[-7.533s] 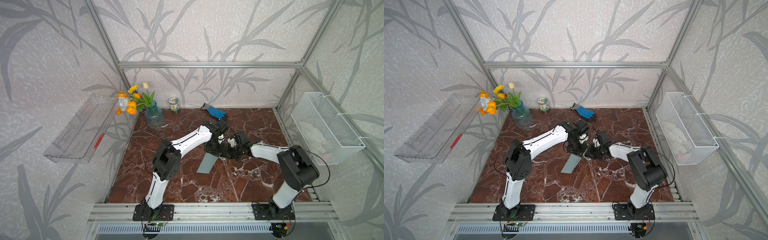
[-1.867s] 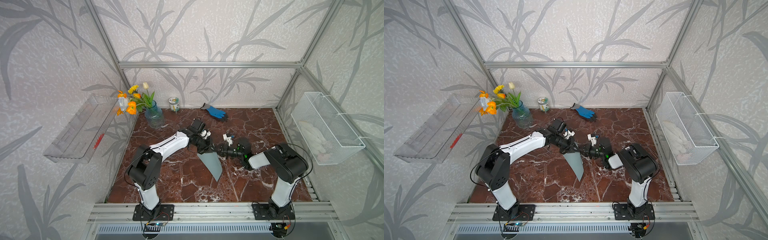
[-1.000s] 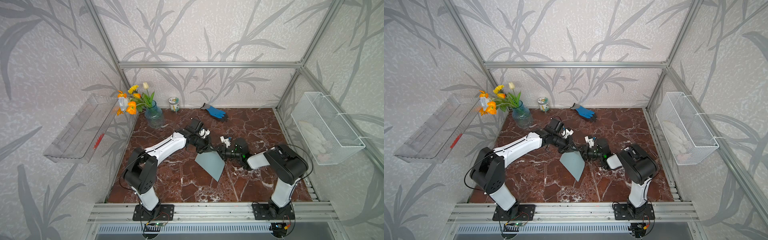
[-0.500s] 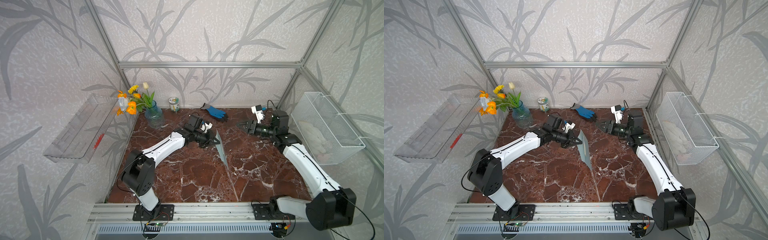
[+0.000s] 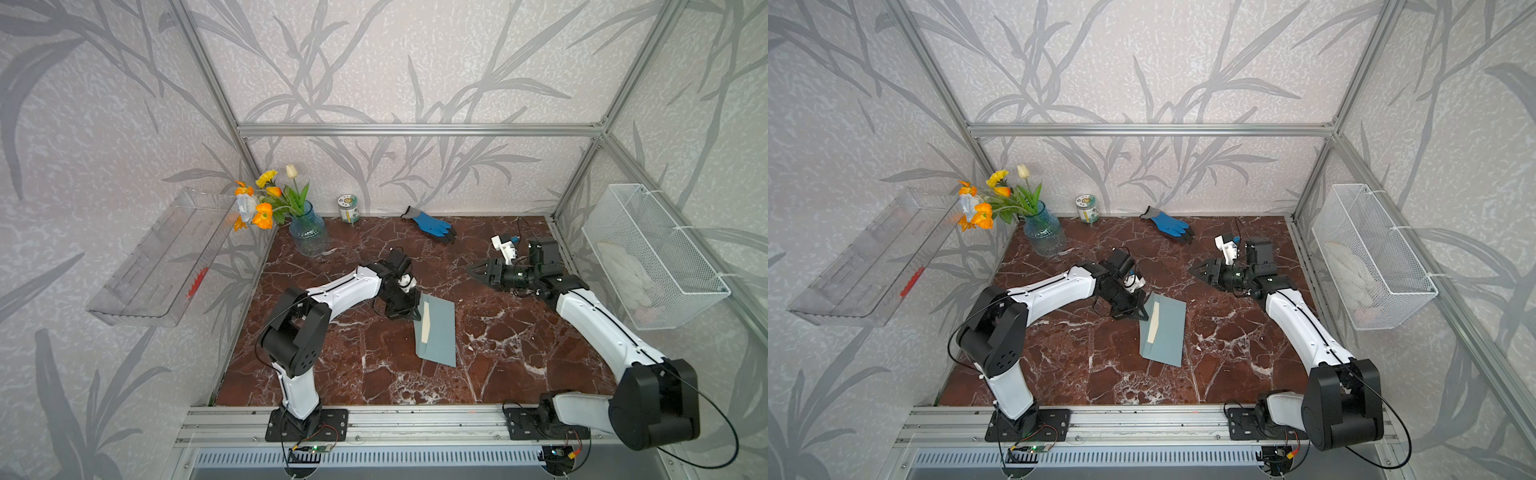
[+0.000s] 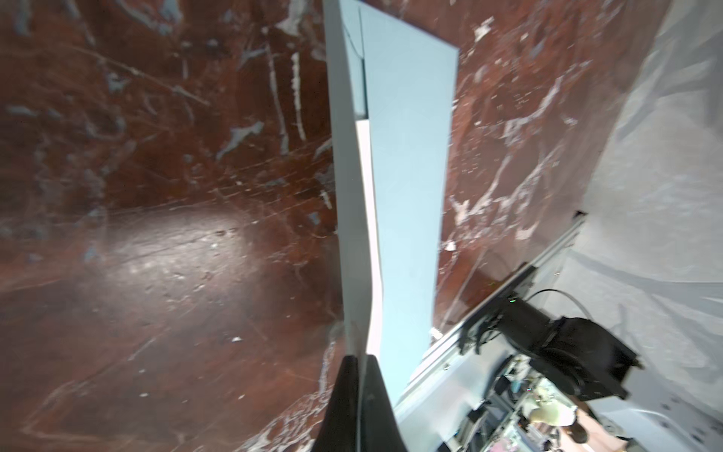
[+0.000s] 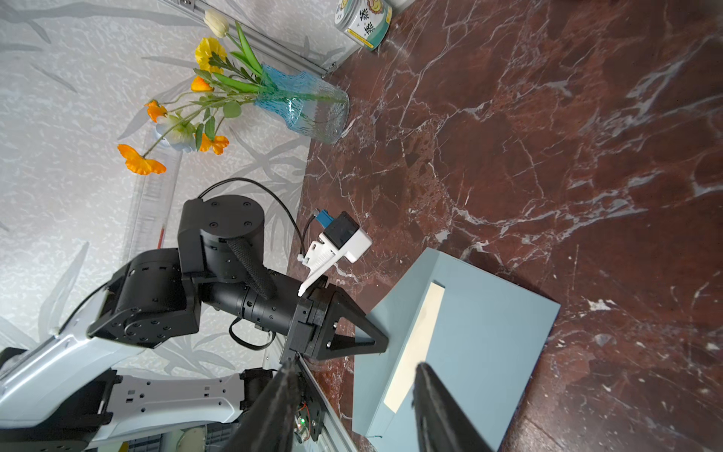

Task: Fold the letter paper in half and place it into the envelope
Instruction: Fold the envelope flap on the envelope.

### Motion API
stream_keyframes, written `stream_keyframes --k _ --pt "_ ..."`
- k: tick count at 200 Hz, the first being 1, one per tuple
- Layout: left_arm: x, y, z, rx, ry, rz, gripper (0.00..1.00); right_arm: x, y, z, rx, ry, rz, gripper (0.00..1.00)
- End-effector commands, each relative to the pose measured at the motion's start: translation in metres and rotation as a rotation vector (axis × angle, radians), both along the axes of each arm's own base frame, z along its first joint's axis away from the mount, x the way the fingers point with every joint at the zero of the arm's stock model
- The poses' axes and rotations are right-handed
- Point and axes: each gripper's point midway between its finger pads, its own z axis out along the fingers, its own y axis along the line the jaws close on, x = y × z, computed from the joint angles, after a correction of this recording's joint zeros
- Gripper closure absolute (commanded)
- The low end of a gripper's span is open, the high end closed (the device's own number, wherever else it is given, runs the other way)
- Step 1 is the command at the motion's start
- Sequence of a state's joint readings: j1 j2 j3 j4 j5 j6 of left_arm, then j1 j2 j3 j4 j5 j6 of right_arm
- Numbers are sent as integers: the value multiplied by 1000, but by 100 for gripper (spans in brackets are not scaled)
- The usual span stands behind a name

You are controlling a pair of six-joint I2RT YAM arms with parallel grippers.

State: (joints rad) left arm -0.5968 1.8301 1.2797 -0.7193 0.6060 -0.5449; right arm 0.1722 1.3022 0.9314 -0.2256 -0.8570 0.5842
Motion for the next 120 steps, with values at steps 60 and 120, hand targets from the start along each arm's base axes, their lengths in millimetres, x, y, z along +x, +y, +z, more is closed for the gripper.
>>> stream_keyframes --k 60,120 --pt "-10 18 -18 307 -31 -184 100 -67 49 -122 -173 216 161 100" --pt "-15 -3 -25 349 -50 -240 100 -93 64 -179 -255 320 220 100"
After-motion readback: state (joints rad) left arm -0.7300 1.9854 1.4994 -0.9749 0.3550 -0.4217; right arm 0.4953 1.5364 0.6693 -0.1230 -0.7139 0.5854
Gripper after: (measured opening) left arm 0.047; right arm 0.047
